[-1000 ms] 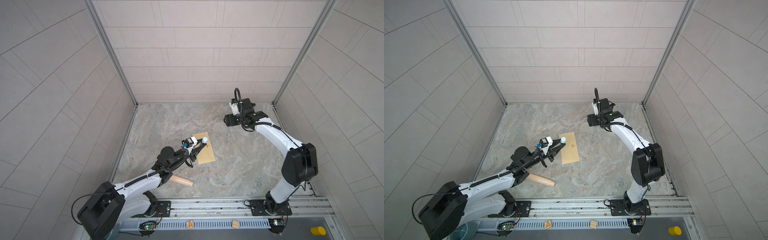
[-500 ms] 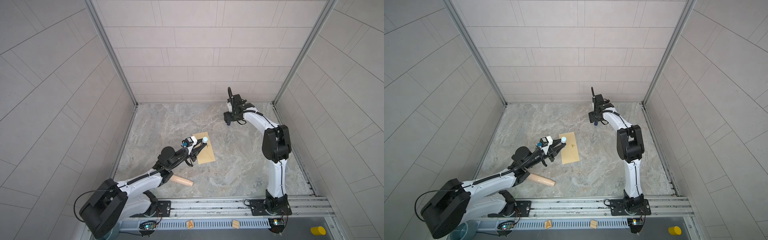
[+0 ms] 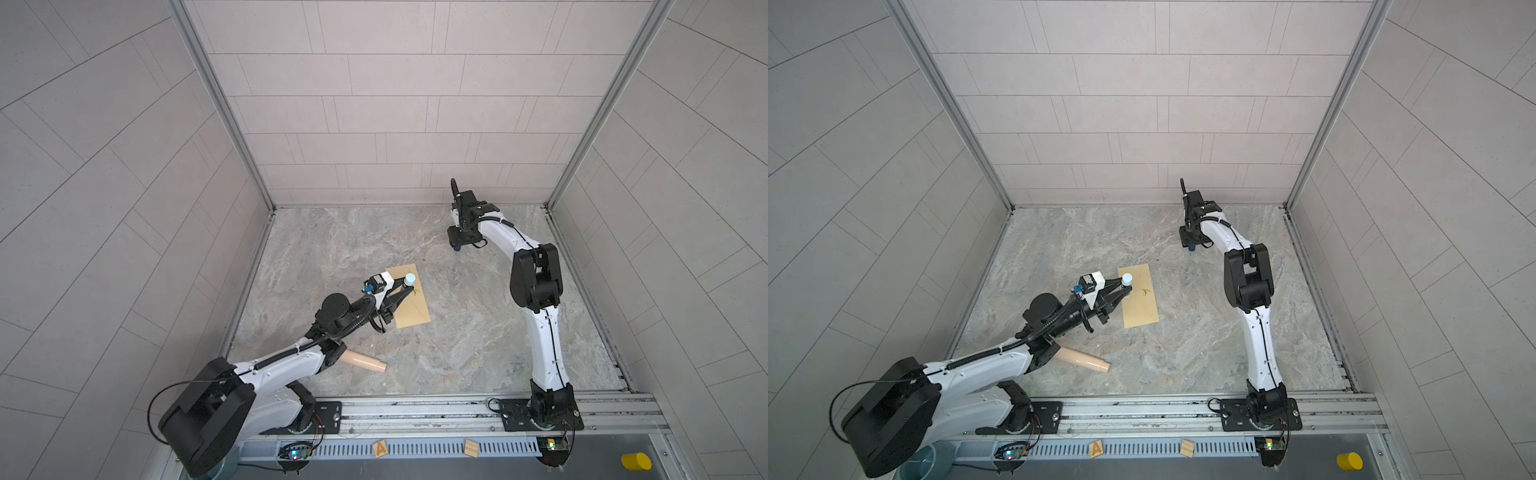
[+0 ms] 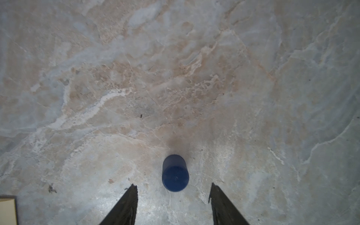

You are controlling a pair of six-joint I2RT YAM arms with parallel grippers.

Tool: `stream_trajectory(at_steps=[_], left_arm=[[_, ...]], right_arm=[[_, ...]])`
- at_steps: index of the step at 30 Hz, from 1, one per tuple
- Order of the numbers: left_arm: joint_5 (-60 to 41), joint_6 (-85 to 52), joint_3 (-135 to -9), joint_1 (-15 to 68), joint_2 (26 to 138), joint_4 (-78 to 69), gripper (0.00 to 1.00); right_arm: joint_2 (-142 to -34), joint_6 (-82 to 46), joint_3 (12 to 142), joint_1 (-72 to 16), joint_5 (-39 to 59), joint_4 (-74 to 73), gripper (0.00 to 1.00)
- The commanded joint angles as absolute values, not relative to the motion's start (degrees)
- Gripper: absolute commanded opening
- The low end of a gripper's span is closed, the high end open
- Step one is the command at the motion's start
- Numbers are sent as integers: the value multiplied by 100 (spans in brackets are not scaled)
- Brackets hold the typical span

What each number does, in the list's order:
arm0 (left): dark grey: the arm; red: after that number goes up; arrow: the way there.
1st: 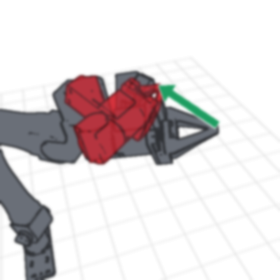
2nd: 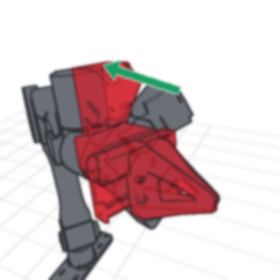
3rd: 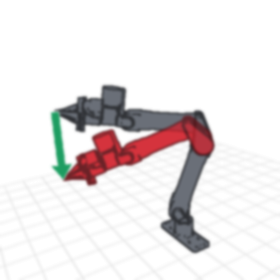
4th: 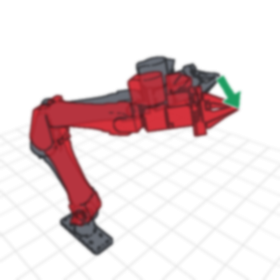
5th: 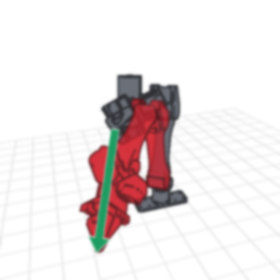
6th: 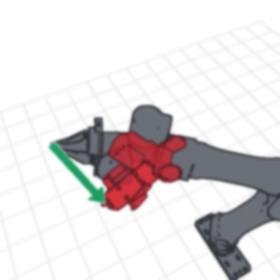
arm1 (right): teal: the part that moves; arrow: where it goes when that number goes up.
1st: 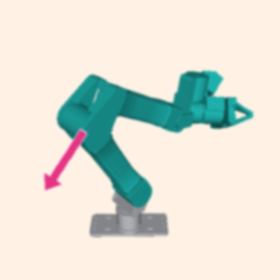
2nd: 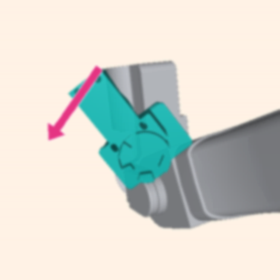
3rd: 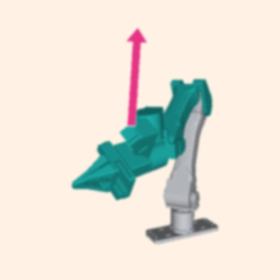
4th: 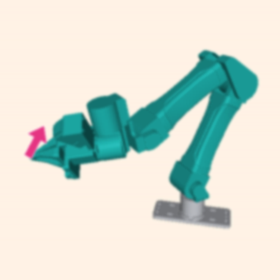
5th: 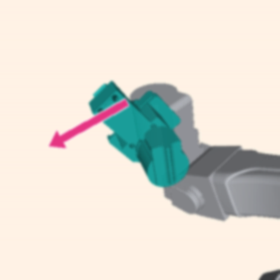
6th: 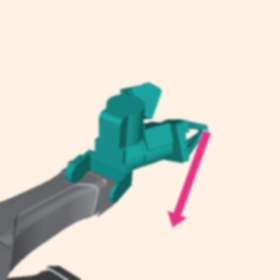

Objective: Place the letter into the envelope and seal it
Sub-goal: 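Lower the open right gripper over the dark blue cap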

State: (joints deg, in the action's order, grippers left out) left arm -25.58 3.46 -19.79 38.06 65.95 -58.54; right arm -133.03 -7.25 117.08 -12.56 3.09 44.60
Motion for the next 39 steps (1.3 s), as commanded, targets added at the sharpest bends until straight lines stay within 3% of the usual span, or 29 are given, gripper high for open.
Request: stream_trajectory(at_steps=[1,18,39], left_arm=[[-2615,325,-2013,3842,6587,-6117,0],[-2584,315,-2026,3841,6577,-6031,0],[-2543,299,-2021,3841,6618,-6025,0]], right_arm=[[-13471,-609,11954,-1232,179,4688,57],[-13894,-641,12269,-1233,97,4787,43],[-14058,-644,12392,-1222,79,4801,33]])
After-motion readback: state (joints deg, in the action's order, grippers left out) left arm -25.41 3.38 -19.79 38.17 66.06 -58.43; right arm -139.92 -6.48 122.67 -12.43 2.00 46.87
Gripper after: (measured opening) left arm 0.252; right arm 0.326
